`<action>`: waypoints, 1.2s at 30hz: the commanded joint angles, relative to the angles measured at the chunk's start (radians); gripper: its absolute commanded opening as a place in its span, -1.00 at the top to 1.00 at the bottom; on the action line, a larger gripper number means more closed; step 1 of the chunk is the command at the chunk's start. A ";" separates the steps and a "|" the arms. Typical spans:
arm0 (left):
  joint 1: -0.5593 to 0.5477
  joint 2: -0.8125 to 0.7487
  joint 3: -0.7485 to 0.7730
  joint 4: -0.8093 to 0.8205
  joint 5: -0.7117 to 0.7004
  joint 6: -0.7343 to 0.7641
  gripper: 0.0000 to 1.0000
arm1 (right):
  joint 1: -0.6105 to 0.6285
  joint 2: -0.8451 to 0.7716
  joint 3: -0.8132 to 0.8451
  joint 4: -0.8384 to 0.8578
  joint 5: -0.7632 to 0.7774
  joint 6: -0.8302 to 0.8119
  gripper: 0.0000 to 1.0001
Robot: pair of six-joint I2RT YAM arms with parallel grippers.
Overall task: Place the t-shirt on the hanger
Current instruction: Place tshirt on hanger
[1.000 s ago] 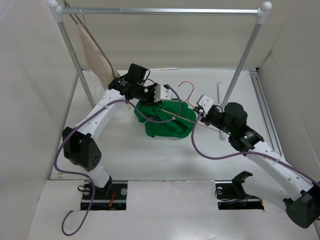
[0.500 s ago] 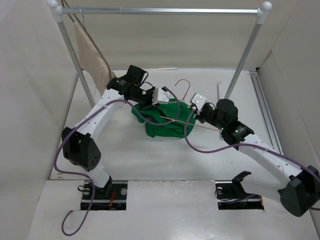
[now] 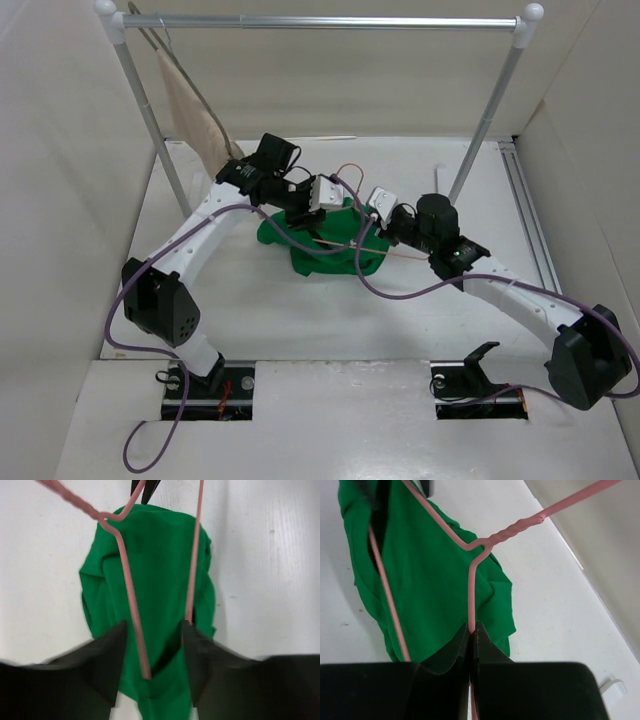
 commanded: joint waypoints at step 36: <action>0.034 0.031 -0.022 -0.071 0.102 0.098 0.89 | 0.069 0.034 0.045 0.124 0.049 -0.045 1.00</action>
